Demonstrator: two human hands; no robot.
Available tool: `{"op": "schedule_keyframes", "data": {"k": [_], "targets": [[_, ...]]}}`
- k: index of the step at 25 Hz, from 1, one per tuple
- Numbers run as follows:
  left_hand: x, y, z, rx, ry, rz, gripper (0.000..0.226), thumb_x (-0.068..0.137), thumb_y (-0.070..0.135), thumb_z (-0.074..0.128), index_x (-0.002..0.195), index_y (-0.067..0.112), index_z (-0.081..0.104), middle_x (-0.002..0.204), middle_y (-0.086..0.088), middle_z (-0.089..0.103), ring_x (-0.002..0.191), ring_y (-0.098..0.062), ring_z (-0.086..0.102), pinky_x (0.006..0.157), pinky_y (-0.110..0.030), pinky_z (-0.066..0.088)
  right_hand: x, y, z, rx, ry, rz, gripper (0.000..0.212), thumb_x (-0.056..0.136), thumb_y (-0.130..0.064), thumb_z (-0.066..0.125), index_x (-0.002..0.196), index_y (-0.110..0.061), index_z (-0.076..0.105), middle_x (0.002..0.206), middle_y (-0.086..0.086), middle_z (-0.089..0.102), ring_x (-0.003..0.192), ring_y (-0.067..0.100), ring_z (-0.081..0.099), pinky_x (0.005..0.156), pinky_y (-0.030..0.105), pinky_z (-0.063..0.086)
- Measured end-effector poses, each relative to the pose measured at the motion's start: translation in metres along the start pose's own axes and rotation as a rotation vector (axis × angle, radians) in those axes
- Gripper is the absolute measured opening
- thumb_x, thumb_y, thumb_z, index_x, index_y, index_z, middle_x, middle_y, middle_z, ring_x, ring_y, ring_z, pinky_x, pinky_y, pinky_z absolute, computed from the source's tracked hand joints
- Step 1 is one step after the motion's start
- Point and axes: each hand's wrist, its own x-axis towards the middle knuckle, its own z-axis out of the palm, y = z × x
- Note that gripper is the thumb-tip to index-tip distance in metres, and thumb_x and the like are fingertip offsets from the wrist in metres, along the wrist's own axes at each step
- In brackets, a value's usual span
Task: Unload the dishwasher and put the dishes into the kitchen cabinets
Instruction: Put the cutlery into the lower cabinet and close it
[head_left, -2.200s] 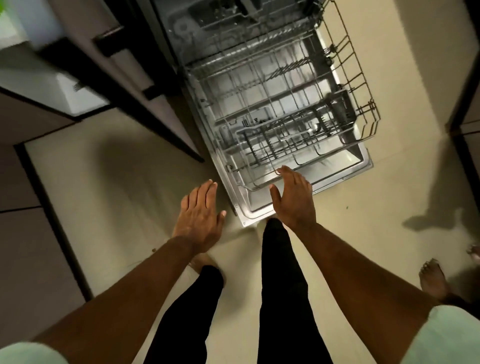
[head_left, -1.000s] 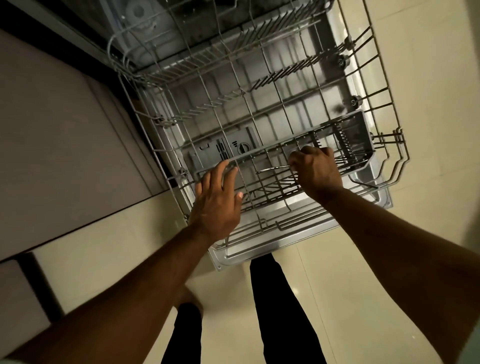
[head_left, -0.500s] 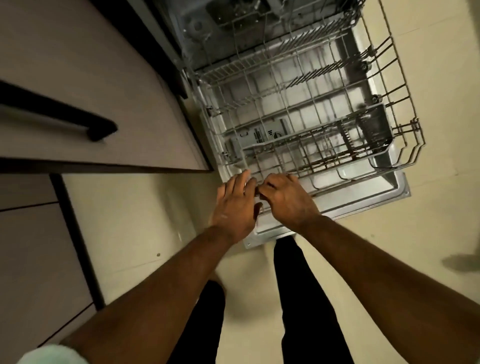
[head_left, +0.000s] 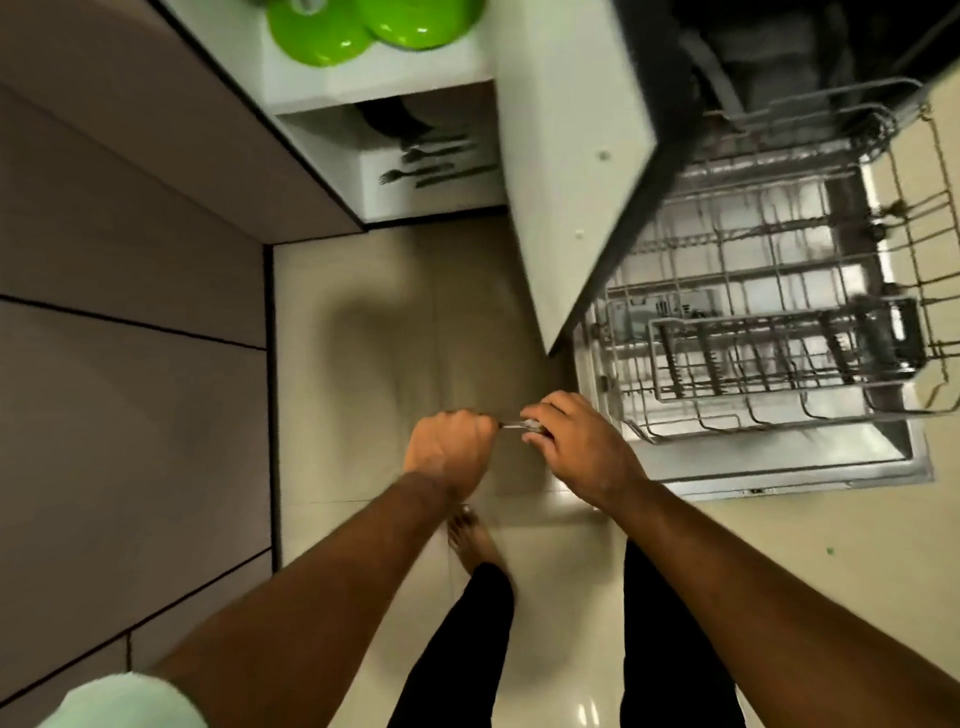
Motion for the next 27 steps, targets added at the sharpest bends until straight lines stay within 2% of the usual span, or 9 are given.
{"op": "schedule_keyframes", "data": {"k": [2, 6, 9, 13, 17, 21, 24, 25, 27], "targets": [[-0.006, -0.035, 0.001, -0.027, 0.05, -0.02, 0.023, 0.097, 0.027, 0.04, 0.103, 0.023, 0.061, 0.099, -0.004, 0.07, 0.091, -0.03, 0.067, 0.071, -0.035, 0.048, 0.021, -0.024, 0.005, 0.109, -0.021, 0.049, 0.029, 0.085, -0.021, 0.071, 0.113, -0.014, 0.067, 0.106, 0.003, 0.062, 0.099, 0.021, 0.06, 0.087, 0.033, 0.05], [-0.023, -0.115, -0.007, -0.034, 0.142, -0.099, 0.02, 0.097, 0.029, 0.043, 0.098, 0.023, 0.062, 0.092, -0.002, 0.071, 0.085, -0.026, 0.067, 0.076, -0.032, 0.042, 0.069, -0.078, 0.017, 0.199, -0.007, 0.063, 0.026, 0.083, -0.02, 0.075, 0.108, -0.014, 0.072, 0.102, 0.002, 0.065, 0.093, 0.016, 0.061, 0.085, 0.016, 0.041], [-0.017, -0.158, -0.015, -0.011, 0.22, -0.136, 0.021, 0.097, 0.03, 0.044, 0.095, 0.024, 0.063, 0.087, 0.0, 0.069, 0.082, -0.023, 0.064, 0.077, -0.032, 0.038, 0.107, -0.103, 0.018, 0.193, 0.024, 0.106, 0.027, 0.084, -0.028, 0.074, 0.111, -0.021, 0.072, 0.102, -0.002, 0.063, 0.09, 0.013, 0.06, 0.083, 0.023, 0.048], [0.02, -0.195, -0.033, -0.019, 0.276, -0.168, 0.023, 0.098, 0.03, 0.043, 0.097, 0.023, 0.065, 0.088, 0.0, 0.068, 0.085, -0.023, 0.063, 0.079, -0.033, 0.039, 0.16, -0.114, 0.021, 0.174, 0.05, 0.149, 0.038, 0.083, -0.033, 0.075, 0.118, -0.018, 0.069, 0.109, 0.002, 0.064, 0.095, 0.015, 0.061, 0.088, 0.029, 0.052], [0.08, -0.22, -0.05, -0.19, 0.277, -0.084, 0.022, 0.099, 0.029, 0.042, 0.097, 0.023, 0.063, 0.092, -0.003, 0.068, 0.084, -0.028, 0.064, 0.074, -0.034, 0.049, 0.225, -0.093, 0.016, 0.17, 0.057, 0.208, 0.043, 0.081, -0.034, 0.078, 0.119, -0.017, 0.068, 0.11, 0.004, 0.065, 0.094, 0.014, 0.061, 0.089, 0.032, 0.054], [0.165, -0.246, -0.018, -0.306, 0.373, -0.026, 0.024, 0.1, 0.025, 0.042, 0.097, 0.021, 0.066, 0.088, -0.003, 0.067, 0.077, -0.024, 0.063, 0.065, -0.029, 0.045, 0.289, -0.048, 0.033, 0.198, 0.15, 0.252, 0.046, 0.08, -0.028, 0.079, 0.121, -0.012, 0.067, 0.11, 0.004, 0.064, 0.093, 0.01, 0.058, 0.083, 0.016, 0.046], [0.214, -0.258, 0.028, -0.446, 0.508, -0.041, 0.022, 0.097, 0.02, 0.052, 0.109, 0.014, 0.07, 0.099, -0.008, 0.071, 0.089, -0.027, 0.068, 0.078, -0.036, 0.056, 0.328, -0.01, 0.074, 0.234, 0.226, 0.283, 0.044, 0.077, -0.022, 0.082, 0.116, -0.009, 0.069, 0.106, 0.007, 0.069, 0.092, 0.014, 0.065, 0.085, 0.023, 0.053], [0.234, -0.261, 0.04, -0.482, 0.551, -0.045, 0.022, 0.096, 0.017, 0.055, 0.112, 0.012, 0.07, 0.103, -0.011, 0.072, 0.094, -0.028, 0.068, 0.083, -0.037, 0.055, 0.343, 0.006, 0.089, 0.228, 0.258, 0.302, 0.041, 0.076, -0.019, 0.082, 0.115, -0.009, 0.07, 0.106, 0.007, 0.069, 0.092, 0.016, 0.066, 0.086, 0.025, 0.054], [0.267, -0.269, 0.061, -0.482, 0.596, -0.078, 0.022, 0.096, 0.016, 0.058, 0.114, 0.012, 0.07, 0.106, -0.01, 0.072, 0.097, -0.028, 0.067, 0.087, -0.035, 0.051, 0.371, 0.029, 0.116, 0.228, 0.277, 0.339, 0.035, 0.078, -0.017, 0.08, 0.111, -0.01, 0.07, 0.107, 0.005, 0.064, 0.093, 0.016, 0.063, 0.082, 0.02, 0.051]]}}
